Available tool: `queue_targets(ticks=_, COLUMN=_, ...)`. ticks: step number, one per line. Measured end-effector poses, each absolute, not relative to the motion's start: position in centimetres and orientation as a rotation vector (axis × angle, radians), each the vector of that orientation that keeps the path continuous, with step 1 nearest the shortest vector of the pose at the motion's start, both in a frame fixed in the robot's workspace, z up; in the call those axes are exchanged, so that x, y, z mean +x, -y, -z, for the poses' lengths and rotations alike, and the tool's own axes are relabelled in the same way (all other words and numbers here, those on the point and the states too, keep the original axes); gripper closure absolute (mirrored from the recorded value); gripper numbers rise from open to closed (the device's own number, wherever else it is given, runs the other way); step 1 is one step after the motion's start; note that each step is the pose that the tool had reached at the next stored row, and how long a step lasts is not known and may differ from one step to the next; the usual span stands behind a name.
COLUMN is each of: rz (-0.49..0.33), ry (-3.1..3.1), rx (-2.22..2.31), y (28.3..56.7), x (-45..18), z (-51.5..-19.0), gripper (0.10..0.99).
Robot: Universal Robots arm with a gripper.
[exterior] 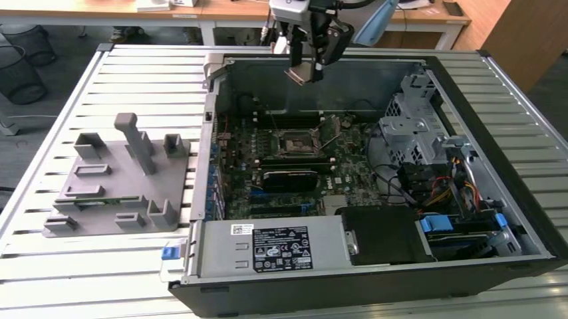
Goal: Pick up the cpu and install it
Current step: 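Place the cpu into insertion slot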
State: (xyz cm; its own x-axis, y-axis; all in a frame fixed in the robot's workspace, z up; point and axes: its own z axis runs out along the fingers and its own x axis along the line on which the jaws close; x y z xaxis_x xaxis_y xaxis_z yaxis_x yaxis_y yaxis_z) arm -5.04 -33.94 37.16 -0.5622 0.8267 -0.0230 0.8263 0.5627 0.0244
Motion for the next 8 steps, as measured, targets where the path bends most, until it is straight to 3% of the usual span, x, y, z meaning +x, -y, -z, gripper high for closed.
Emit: queue_targets(ticks=8, rz=-0.014, ry=-2.678, rx=1.58, y=33.89, x=-5.04, z=-37.12, gripper=0.557)
